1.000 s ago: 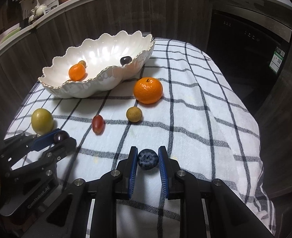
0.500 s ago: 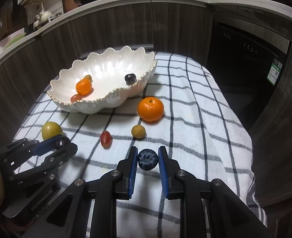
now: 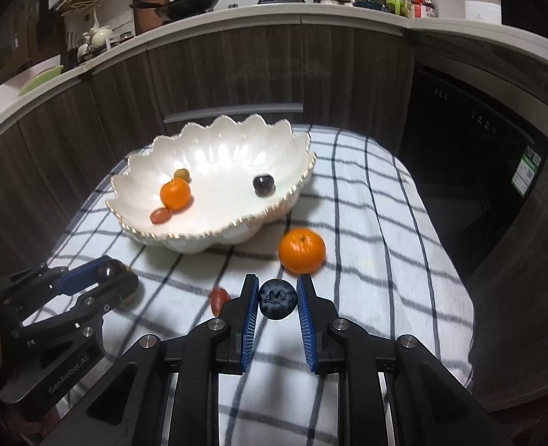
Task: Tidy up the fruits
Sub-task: 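Lift and carry the dark plum in left tool over the bowl while right tool carries the blueberry, then open left tool to drop the dark plum in the bowl while right tool releases the blueberry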
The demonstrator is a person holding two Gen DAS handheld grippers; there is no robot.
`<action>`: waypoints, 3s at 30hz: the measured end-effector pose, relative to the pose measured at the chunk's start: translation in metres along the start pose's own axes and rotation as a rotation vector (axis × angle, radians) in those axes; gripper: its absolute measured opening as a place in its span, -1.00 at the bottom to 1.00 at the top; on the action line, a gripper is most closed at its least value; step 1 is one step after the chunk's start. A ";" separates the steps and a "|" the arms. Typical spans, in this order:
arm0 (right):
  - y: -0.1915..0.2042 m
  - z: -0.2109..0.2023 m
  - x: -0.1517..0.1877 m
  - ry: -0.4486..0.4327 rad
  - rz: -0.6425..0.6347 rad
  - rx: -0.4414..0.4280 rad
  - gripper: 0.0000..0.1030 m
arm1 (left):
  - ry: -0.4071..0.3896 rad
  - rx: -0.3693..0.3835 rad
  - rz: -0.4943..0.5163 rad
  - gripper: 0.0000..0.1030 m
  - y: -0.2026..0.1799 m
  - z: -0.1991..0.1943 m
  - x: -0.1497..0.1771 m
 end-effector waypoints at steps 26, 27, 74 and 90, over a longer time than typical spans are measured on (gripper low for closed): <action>0.027 -0.007 -0.070 -0.067 -0.074 -0.042 -0.56 | -0.069 -0.041 -0.060 -0.46 0.039 -0.018 -0.057; 0.028 -0.006 -0.072 -0.067 -0.075 -0.043 -0.56 | -0.067 -0.042 -0.063 -0.46 0.041 -0.017 -0.059; 0.051 0.086 -0.161 -0.021 -0.103 -0.054 -0.56 | -0.009 -0.092 -0.167 -0.45 0.116 0.064 -0.117; 0.040 0.096 -0.157 0.004 -0.088 -0.013 0.17 | -0.027 -0.138 -0.174 0.24 0.119 0.055 -0.116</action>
Point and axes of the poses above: each gripper's, at about its wrist camera, not at the fingertips, and z roughly the way its jaws point, y to its left, x to its underside, the point moved 7 cm from there along z, roughly the way its jaws point, and after that the axes turned 6 degrees about y, right-handed, at the moved point
